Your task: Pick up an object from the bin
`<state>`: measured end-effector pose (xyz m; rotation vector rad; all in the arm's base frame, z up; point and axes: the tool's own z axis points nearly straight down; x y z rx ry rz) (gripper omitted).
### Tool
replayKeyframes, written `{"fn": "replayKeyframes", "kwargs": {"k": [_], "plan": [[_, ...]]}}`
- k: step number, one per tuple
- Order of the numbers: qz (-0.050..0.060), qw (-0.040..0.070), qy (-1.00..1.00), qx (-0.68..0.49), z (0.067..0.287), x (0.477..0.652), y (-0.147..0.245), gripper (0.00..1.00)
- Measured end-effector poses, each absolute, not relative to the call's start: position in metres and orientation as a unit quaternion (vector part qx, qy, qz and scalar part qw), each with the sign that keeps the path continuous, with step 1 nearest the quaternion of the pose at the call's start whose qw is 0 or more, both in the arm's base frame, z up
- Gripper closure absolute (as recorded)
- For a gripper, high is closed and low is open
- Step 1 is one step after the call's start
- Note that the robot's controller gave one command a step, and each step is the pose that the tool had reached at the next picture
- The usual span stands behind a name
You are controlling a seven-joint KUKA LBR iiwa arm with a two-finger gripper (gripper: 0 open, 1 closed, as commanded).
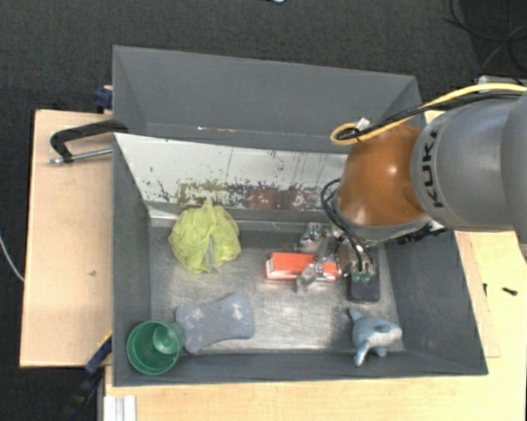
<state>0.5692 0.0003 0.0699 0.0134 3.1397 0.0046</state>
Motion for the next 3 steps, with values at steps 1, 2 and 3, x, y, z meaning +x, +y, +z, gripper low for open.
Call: {"fn": "replayKeyframes", "kwargs": {"k": [1,2,3], "plan": [[0.001,0.001,1.000,0.004,0.083,0.567,0.000,1.00],[0.001,0.001,1.000,0.004,0.100,0.568,0.000,1.00],[0.001,0.003,1.000,0.004,0.112,0.569,0.000,1.00]]}}
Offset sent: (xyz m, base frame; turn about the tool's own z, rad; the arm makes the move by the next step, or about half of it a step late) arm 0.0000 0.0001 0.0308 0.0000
